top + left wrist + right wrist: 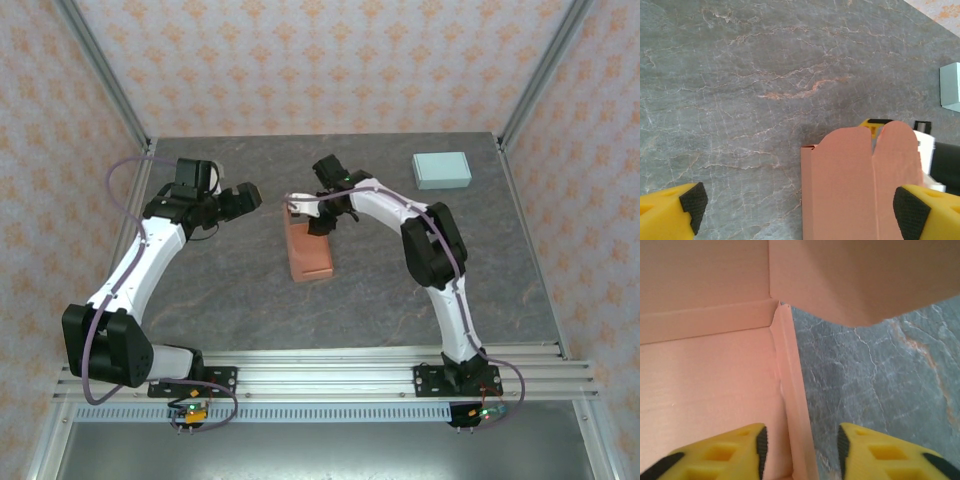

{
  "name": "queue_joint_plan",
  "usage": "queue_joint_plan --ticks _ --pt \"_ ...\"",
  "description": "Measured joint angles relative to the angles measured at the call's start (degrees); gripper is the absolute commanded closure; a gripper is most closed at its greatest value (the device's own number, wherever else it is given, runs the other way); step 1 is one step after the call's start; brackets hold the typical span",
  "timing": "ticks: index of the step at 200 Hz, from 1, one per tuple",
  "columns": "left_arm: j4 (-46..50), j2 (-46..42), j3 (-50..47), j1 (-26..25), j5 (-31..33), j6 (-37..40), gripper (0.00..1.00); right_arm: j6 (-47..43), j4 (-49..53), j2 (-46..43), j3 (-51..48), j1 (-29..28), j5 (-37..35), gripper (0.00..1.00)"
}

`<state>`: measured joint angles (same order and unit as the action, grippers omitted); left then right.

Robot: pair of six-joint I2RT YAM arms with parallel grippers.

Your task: Fold the paper box

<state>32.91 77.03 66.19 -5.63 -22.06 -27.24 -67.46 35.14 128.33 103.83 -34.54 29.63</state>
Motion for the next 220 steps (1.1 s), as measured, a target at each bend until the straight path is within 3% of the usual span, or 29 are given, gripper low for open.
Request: queue_joint_plan --ticks 51,92,123,153,188,220 --pt "-0.87 -0.07 -1.14 0.0 -0.04 -0.42 0.12 2.67 -3.15 0.98 -1.7 -1.81 -8.11 0.9" --pt "-2.82 -0.04 -4.2 -0.02 -0.61 -2.29 0.14 16.55 -11.23 -7.98 -15.87 -1.88 -21.2 0.97" --pt "-7.48 0.35 -7.98 -1.29 -1.51 -4.98 0.14 26.86 -14.19 -16.0 -25.44 -2.34 -35.47 0.95" --pt "-11.26 3.87 -9.66 -5.75 -1.68 -6.78 0.14 34.51 -15.06 -18.93 -30.51 -2.82 -45.51 0.95" --pt "-15.45 6.54 -10.27 -10.43 -1.66 -7.48 0.14 40.74 -13.51 -17.99 -31.85 -3.04 -49.66 0.91" --pt "-17.4 6.6 -10.91 -11.63 -1.36 -7.74 0.11 50.99 -9.35 -17.49 -31.61 -3.02 -49.44 0.8"
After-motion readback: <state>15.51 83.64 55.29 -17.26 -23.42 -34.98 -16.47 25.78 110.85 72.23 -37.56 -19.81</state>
